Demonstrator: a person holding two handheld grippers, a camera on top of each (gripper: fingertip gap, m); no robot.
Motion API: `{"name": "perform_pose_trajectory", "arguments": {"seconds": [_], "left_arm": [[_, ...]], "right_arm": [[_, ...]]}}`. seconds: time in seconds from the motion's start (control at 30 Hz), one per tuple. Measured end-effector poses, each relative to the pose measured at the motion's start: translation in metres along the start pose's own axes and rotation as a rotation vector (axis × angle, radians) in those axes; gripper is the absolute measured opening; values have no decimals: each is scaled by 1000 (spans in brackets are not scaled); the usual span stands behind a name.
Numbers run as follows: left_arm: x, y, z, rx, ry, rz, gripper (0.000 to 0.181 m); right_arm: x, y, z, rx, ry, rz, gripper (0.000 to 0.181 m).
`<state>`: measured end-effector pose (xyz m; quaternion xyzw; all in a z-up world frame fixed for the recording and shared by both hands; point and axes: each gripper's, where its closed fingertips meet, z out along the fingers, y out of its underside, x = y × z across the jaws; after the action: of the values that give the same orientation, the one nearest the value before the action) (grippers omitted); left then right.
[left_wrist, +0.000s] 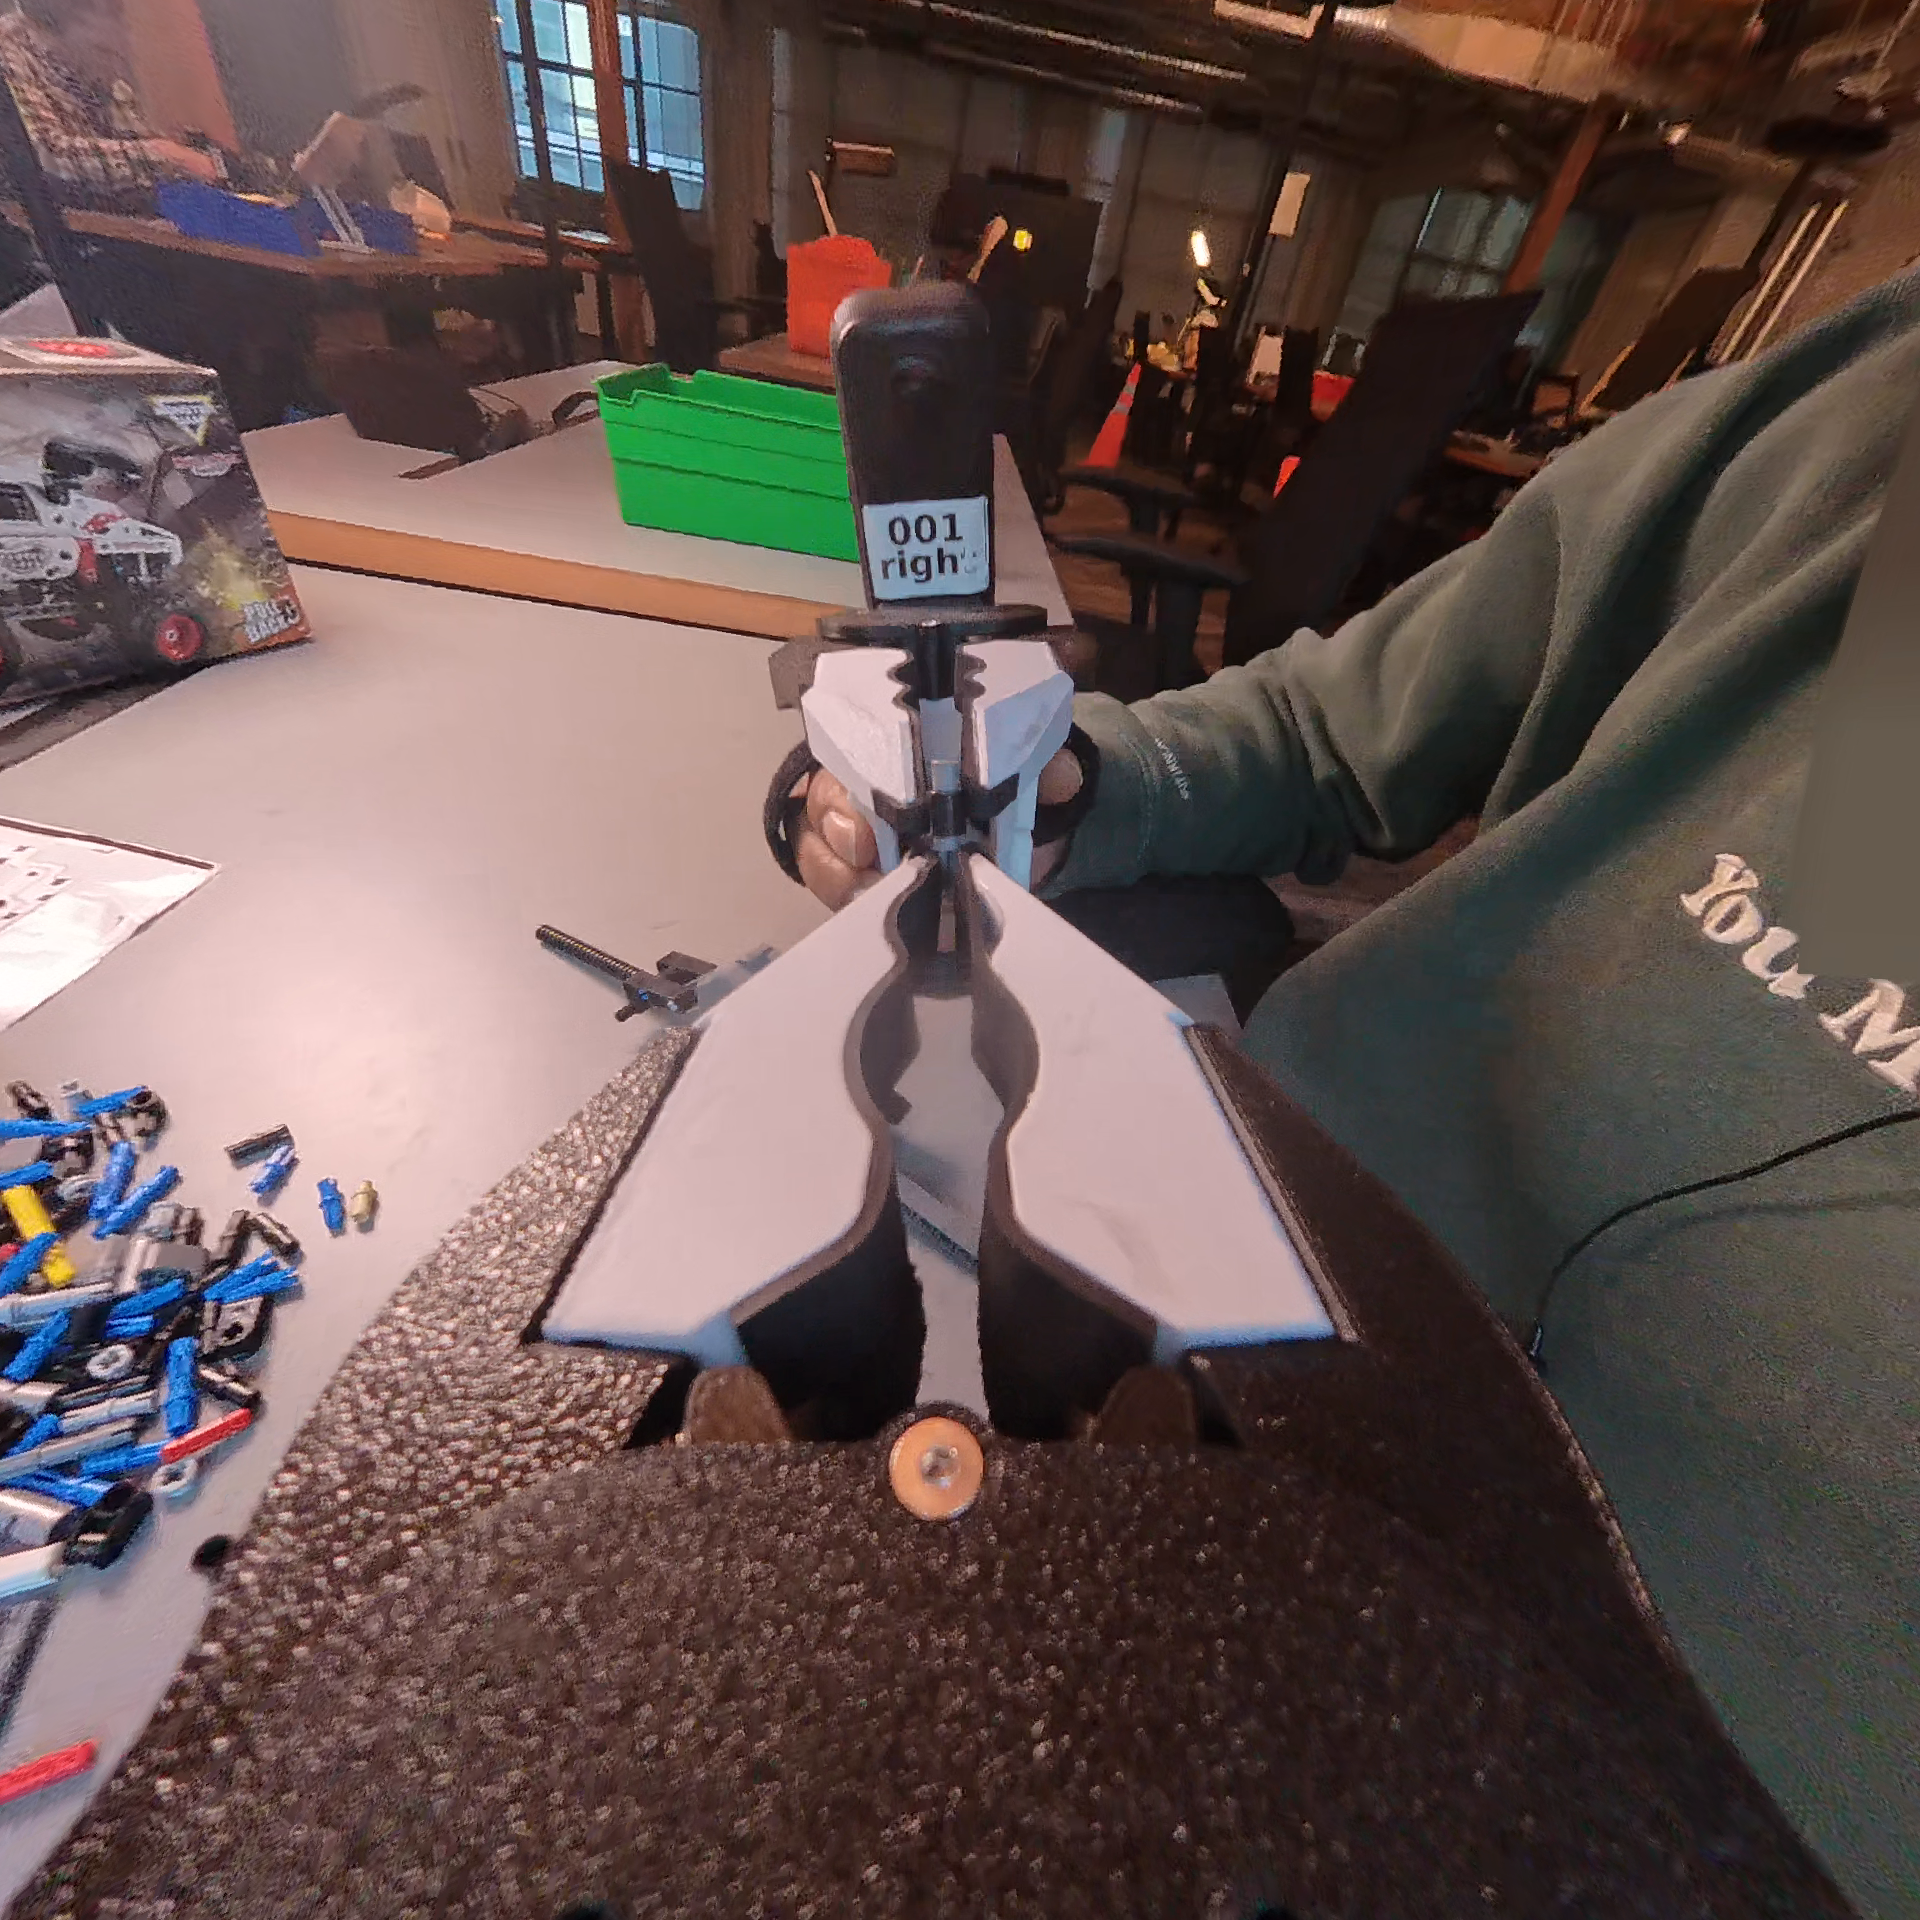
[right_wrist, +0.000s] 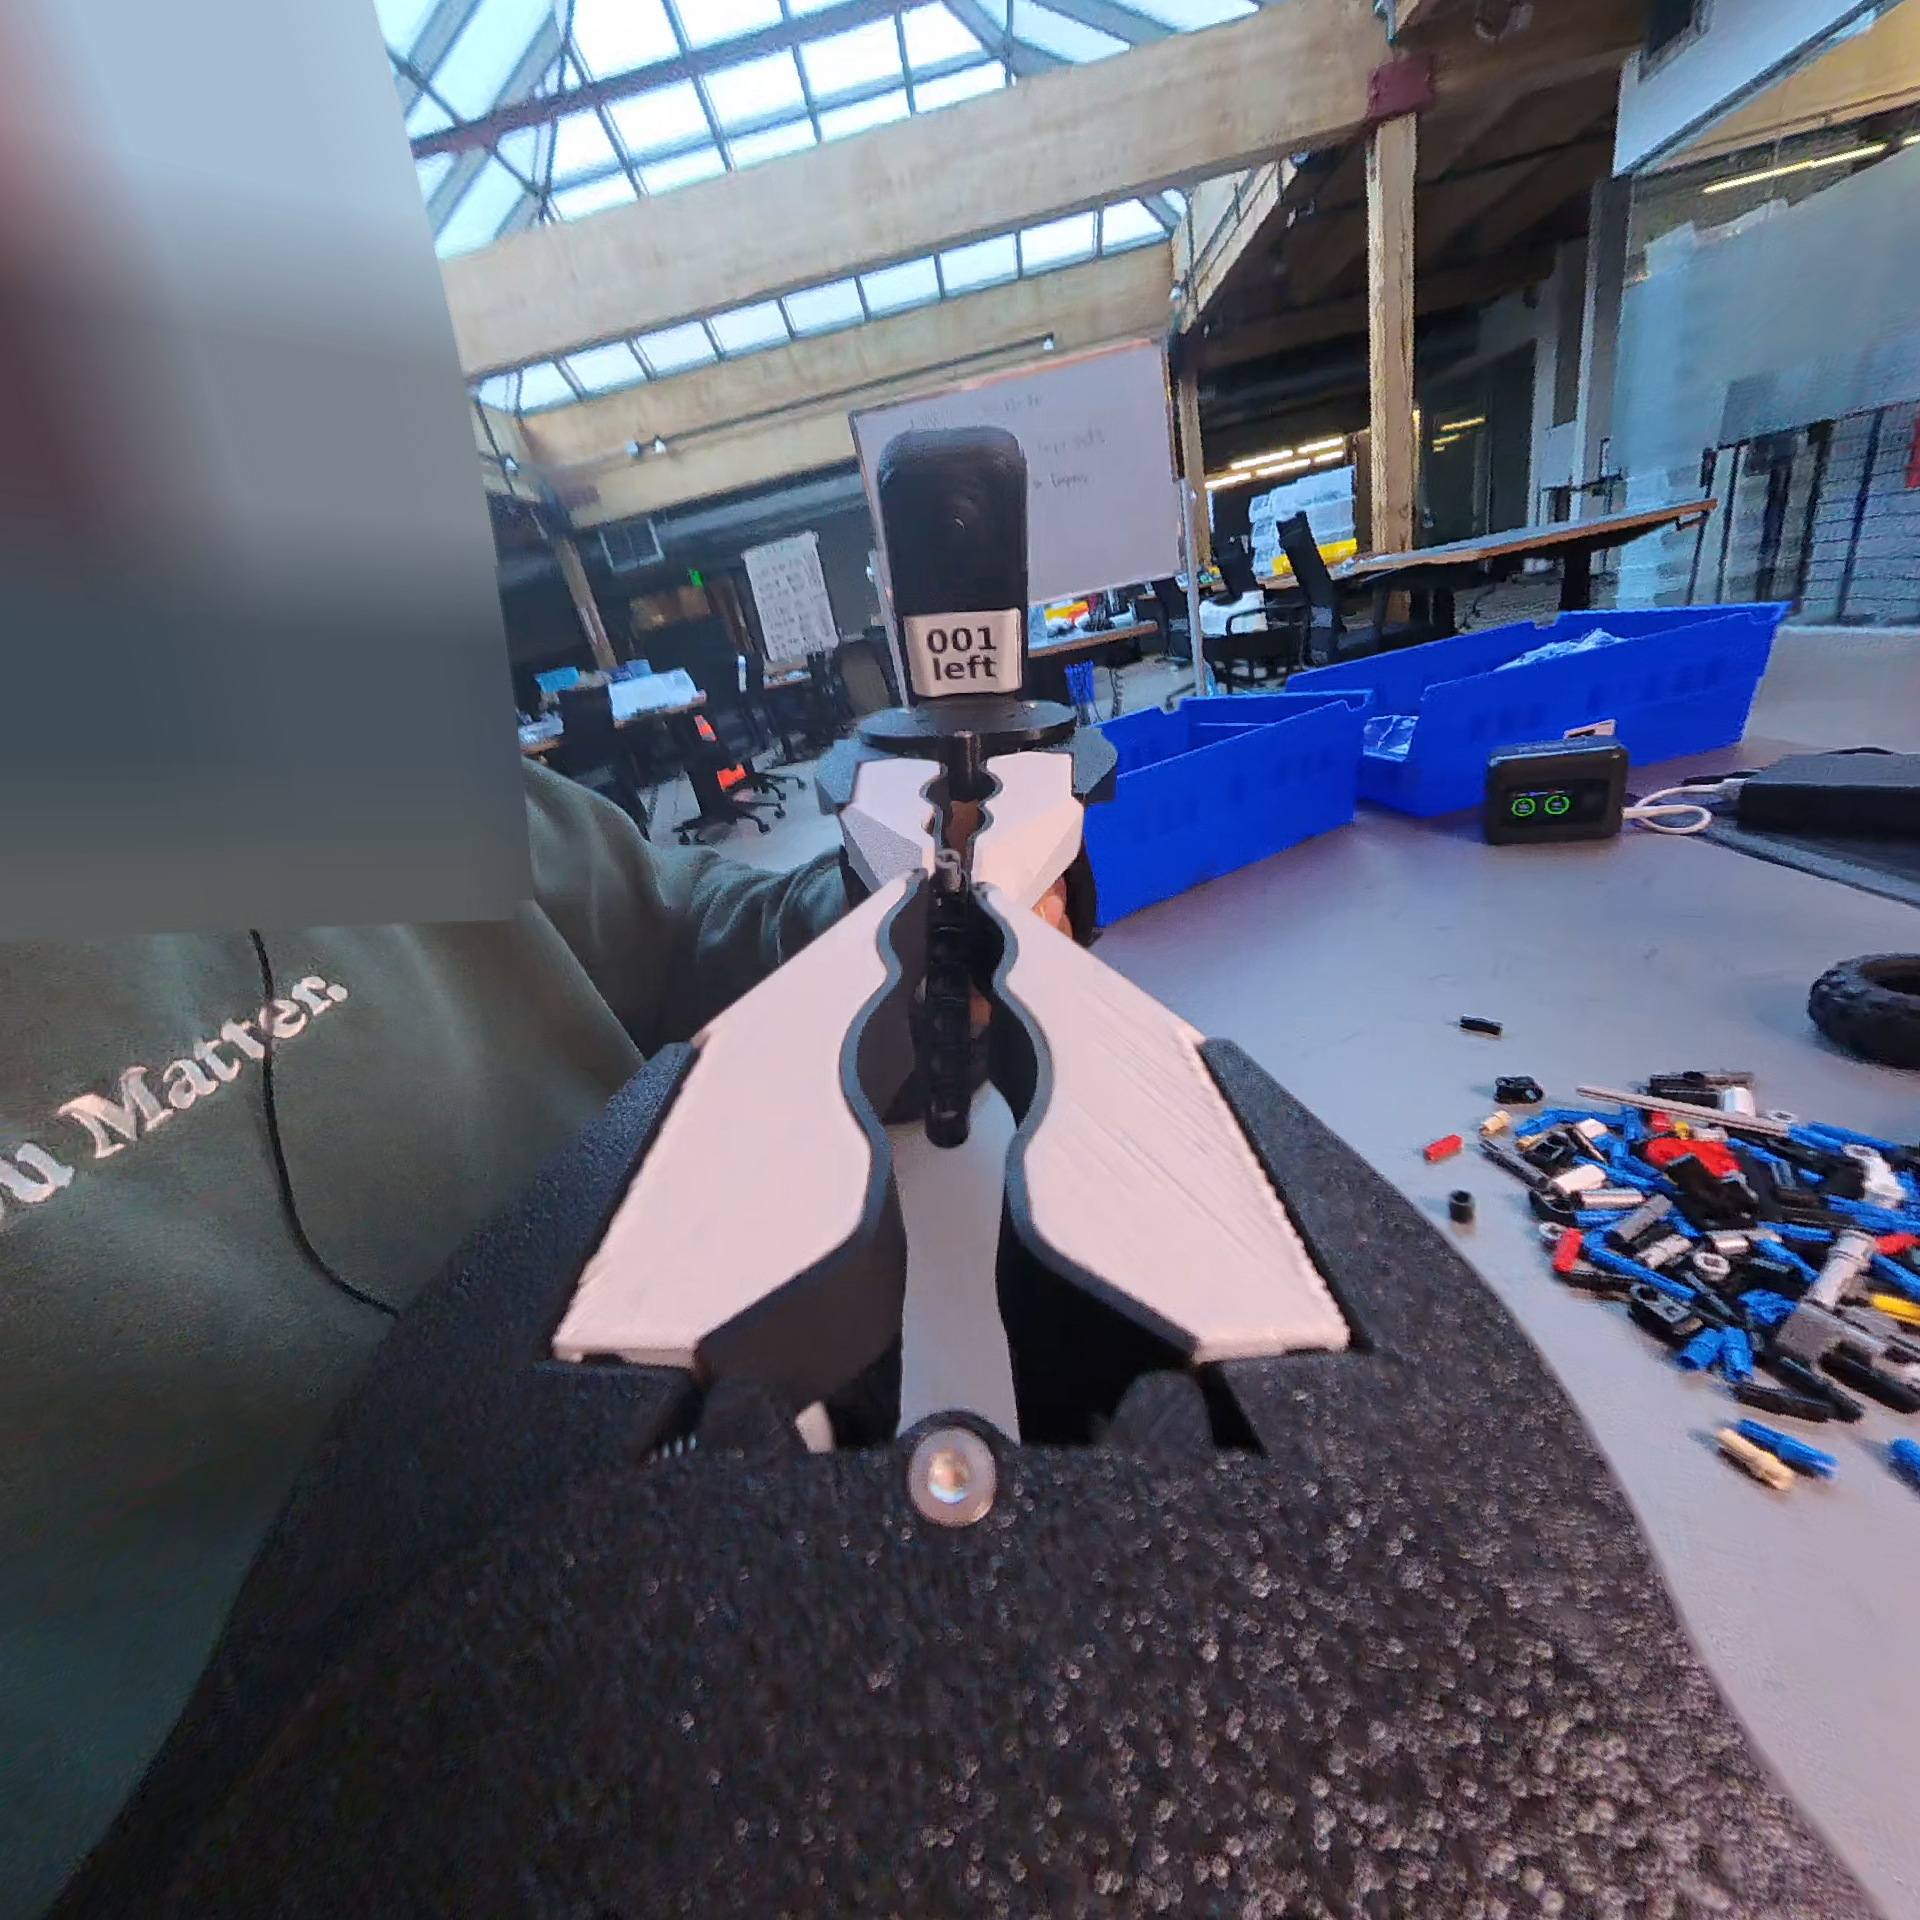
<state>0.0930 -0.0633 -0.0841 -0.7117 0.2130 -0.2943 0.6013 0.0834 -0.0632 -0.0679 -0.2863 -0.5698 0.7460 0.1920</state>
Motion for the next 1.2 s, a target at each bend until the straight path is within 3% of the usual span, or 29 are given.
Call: {"name": "perform_pose_trajectory", "arguments": {"seconds": [0.3,0.33,0.37,0.4,0.43,0.53,0.67,0.77,1.03,1.2], "left_arm": [[-1,-12,-5,88,45,-80,3],[-2,-10,-6,75,38,-76,0],[-11,10,-6,-8,-14,-60,0],[-15,22,-8,-12,-10,-123,0],[-15,19,-10,40,13,-182,0],[-23,-3,-7,52,-10,-123,0],[-21,-14,-7,95,-6,-97,0],[-13,-16,-2,96,-4,-96,25],[-4,-15,-1,78,-6,-63,6],[-2,-8,-4,40,-6,-62,4]], "right_arm": [[2,-15,3,119,-45,65,3],[2,-22,2,156,-49,67,11],[8,-70,-24,406,-69,162,10],[16,-101,-51,497,-41,134,9],[16,-108,-59,456,41,2,7],[9,-74,-38,343,61,-15,5],[15,-60,-29,242,52,-10,6],[12,-40,-17,187,12,45,6],[4,-8,5,64,-27,65,6],[3,-2,7,40,-32,73,6]]}}
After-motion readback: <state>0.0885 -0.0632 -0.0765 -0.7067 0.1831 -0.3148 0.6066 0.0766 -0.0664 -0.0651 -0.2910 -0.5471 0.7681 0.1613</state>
